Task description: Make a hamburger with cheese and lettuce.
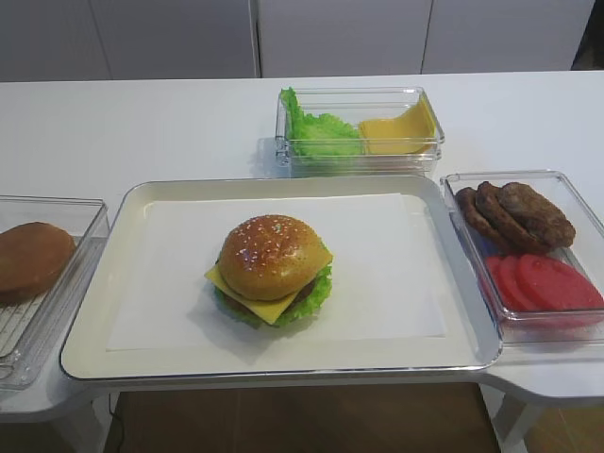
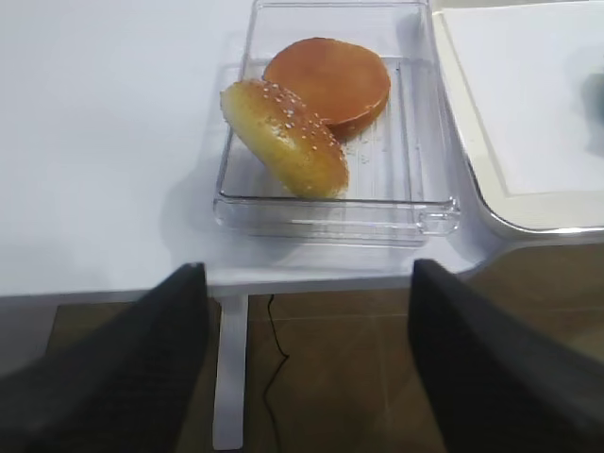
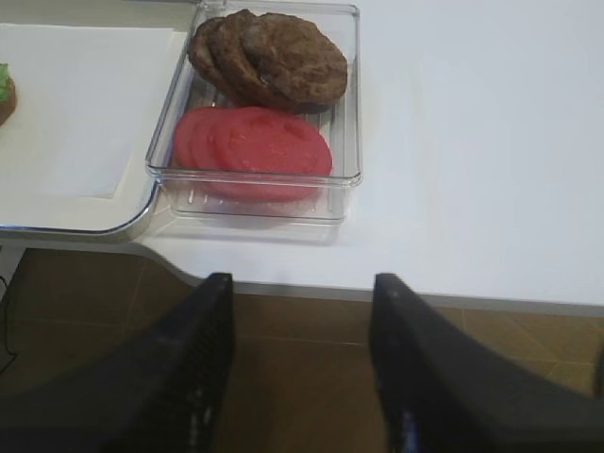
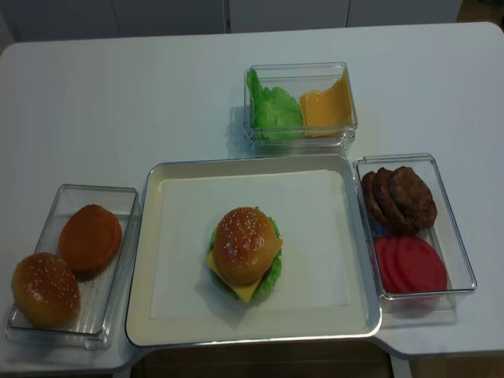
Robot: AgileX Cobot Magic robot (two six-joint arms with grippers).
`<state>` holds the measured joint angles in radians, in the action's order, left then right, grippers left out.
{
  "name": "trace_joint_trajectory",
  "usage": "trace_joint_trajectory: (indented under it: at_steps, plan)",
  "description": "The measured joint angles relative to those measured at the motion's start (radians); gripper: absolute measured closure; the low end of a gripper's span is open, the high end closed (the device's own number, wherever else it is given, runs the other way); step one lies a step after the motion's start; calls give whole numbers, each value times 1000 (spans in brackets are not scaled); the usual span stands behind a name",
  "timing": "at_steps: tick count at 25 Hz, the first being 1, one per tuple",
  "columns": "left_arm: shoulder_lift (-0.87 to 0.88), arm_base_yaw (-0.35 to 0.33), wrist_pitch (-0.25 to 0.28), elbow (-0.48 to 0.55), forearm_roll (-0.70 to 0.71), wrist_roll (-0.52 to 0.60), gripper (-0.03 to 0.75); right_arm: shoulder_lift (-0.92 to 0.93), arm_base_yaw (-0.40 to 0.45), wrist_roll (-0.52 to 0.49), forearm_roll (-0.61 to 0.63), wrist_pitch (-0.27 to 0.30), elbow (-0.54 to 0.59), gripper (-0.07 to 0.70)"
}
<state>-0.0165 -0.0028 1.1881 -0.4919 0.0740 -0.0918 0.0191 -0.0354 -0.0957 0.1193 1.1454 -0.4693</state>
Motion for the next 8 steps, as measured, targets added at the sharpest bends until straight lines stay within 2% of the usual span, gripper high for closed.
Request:
trace_joint_trajectory:
  at_steps: [8]
  plan:
    - [0, 12, -1, 2, 0, 0, 228, 0, 0, 0, 0, 0, 0, 260]
